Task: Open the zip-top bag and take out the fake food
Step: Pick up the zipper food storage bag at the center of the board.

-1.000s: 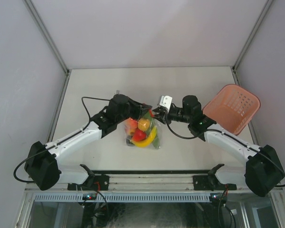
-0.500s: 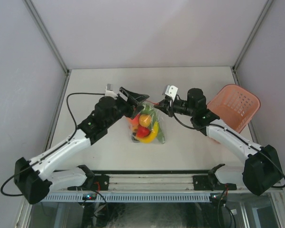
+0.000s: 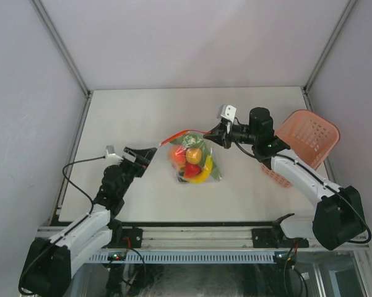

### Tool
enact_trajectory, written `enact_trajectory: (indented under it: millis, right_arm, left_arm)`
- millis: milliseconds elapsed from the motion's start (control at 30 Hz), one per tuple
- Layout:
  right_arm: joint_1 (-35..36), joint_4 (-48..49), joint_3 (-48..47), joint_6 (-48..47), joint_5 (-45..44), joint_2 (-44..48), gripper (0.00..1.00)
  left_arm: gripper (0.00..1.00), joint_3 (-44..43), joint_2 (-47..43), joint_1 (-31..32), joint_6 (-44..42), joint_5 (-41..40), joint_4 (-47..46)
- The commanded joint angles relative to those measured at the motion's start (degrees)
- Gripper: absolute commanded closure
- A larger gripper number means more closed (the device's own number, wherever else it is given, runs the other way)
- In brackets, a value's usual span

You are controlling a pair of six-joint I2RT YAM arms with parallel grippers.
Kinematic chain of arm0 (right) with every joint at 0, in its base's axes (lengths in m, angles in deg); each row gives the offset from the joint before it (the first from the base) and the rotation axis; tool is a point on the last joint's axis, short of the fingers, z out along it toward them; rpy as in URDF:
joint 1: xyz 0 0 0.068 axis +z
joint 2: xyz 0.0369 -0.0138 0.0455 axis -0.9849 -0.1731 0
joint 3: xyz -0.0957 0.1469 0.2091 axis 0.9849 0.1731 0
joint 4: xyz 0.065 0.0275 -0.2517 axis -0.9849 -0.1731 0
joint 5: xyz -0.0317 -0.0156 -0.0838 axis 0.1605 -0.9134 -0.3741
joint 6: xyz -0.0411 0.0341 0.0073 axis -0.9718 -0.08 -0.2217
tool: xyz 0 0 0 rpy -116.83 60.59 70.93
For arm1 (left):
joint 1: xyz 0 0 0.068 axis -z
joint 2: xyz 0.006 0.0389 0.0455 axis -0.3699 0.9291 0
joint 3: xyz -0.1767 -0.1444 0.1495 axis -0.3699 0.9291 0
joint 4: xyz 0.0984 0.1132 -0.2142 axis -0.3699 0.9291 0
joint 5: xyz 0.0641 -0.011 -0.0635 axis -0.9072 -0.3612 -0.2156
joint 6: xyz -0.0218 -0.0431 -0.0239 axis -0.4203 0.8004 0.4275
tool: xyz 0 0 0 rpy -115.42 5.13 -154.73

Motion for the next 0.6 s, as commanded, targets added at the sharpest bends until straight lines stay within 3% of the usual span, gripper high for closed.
enact_trajectory:
  millis: [0,200,367,467,567]
  right_arm:
    - [-0.49,-0.56,-3.19,-1.02,4.88,-0.39,1.0]
    - [-0.93,-1.49,-3.98,-2.02,6.81,-0.96,1.0]
    - [-1.29,-1.52,-4.33,-2.16,6.99,-1.16,1.0]
    - [-1.46,-1.53,-4.48,-2.23,7.02,-1.17,1.0]
    - [-1.54,-1.55,-4.5,-2.18,7.04,-1.34,1.0]
  left_arm:
    - [0.0,3.74,4.35,-1.98,4.61,1.56,-20.59]
    - [0.03,0.46,18.82,-3.53,7.54,6.86,-34.11]
    - [0.19,-2.41,35.81,-3.53,16.0,13.43,-53.03]
    - [0.21,-5.85,41.4,-3.3,17.78,17.64,-54.12]
    - [0.21,-7.18,41.47,-2.78,16.13,17.74,-54.05]
